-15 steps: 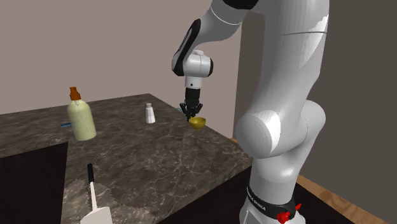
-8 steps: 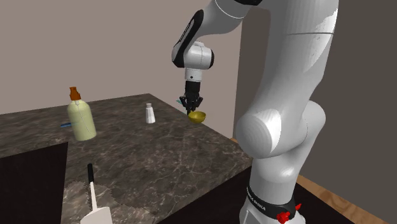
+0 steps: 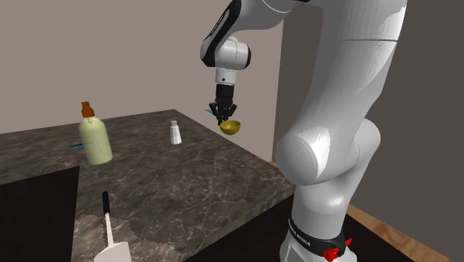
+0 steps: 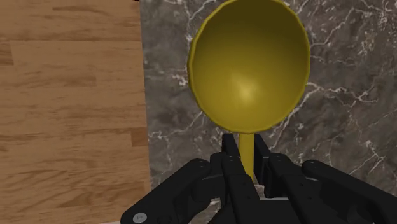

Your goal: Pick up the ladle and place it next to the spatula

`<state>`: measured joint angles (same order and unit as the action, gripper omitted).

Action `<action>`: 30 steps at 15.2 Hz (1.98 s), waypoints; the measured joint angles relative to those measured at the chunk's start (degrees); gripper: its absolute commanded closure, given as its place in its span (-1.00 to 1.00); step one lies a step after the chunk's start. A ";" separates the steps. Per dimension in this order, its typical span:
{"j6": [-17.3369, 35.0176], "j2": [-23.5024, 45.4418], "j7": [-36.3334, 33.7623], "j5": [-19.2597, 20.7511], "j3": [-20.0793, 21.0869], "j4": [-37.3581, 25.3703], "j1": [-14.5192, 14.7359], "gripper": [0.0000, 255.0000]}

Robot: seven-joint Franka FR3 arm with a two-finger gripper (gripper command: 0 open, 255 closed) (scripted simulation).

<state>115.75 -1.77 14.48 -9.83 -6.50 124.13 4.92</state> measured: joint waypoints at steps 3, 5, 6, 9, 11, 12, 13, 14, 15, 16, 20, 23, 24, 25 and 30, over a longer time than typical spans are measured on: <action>-2.07 -0.87 -0.36 0.29 -0.04 -1.24 -0.05 1.00; -2.39 -2.74 -1.93 0.30 0.76 0.08 0.66 1.00; -1.94 -3.76 -2.83 0.17 1.31 1.40 1.13 1.00; -0.92 -7.83 -5.99 -0.26 3.24 5.96 2.67 1.00; -0.19 -9.41 -8.21 -0.80 4.71 7.90 3.81 1.00; 0.31 -10.82 -9.53 -1.14 5.61 9.56 4.48 1.00; 0.67 -11.77 -10.83 -1.51 6.49 10.64 5.14 1.00; 0.98 -12.83 -12.04 -1.88 7.32 11.79 5.75 1.00; 1.41 -13.46 -13.19 -2.30 8.15 12.63 6.38 1.00; 1.45 -14.42 -14.38 -2.70 8.96 13.43 6.98 1.00; 2.36 -18.02 -19.59 -4.80 12.79 16.88 9.83 1.00; 3.02 -19.66 -23.49 -6.49 15.71 18.33 11.99 1.00; 2.87 -20.28 -24.84 -7.01 16.64 18.50 12.68 1.00; 3.36 -20.66 -26.09 -7.63 17.64 19.08 13.42 1.00; 5.64 -21.05 -29.48 -9.53 20.63 20.90 15.53 1.00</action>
<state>121.39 -22.82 -15.00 -19.36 14.13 145.03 20.46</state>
